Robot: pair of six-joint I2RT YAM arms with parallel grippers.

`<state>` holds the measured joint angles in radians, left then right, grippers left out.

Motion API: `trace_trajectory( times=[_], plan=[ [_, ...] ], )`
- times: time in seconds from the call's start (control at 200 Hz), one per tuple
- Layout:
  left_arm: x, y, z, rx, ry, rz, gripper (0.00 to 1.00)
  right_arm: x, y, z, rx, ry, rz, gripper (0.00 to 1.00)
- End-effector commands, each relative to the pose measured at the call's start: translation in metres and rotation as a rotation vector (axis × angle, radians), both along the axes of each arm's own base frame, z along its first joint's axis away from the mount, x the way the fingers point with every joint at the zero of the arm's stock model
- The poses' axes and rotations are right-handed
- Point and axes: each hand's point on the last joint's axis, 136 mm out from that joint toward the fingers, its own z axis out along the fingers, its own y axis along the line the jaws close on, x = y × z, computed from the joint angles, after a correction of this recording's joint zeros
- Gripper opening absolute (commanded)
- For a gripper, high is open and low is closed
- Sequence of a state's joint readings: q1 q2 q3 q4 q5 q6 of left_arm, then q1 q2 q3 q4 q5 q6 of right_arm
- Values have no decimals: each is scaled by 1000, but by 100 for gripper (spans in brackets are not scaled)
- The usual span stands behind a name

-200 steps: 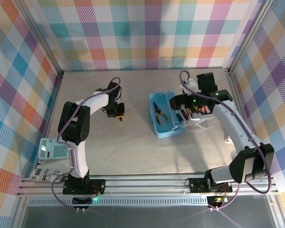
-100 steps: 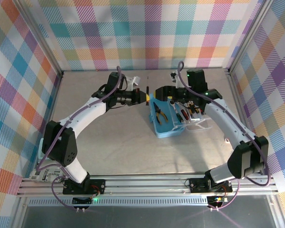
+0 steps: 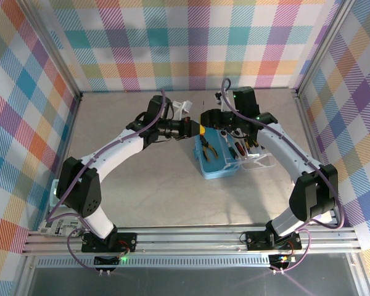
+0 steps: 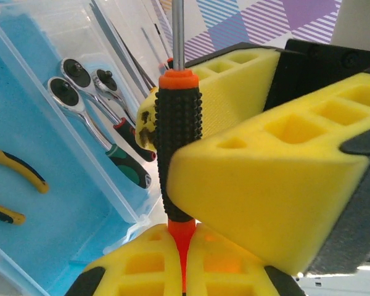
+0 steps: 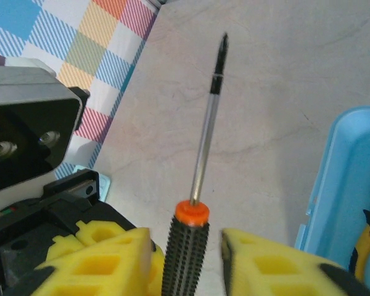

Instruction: Pack the tool kit

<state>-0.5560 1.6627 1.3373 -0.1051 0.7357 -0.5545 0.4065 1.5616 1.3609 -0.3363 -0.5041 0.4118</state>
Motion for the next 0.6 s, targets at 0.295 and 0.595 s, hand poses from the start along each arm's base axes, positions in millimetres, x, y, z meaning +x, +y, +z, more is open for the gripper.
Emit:
trace_trajectory(
  times=[0.295, 0.595],
  plan=[
    [-1, 21, 11, 98, -80, 52, 64, 4, -35, 19, -107, -90, -68, 0],
    [29, 173, -36, 552, -31, 422, 100, 9, -187, -4, -599, -104, -378, 0]
  ],
)
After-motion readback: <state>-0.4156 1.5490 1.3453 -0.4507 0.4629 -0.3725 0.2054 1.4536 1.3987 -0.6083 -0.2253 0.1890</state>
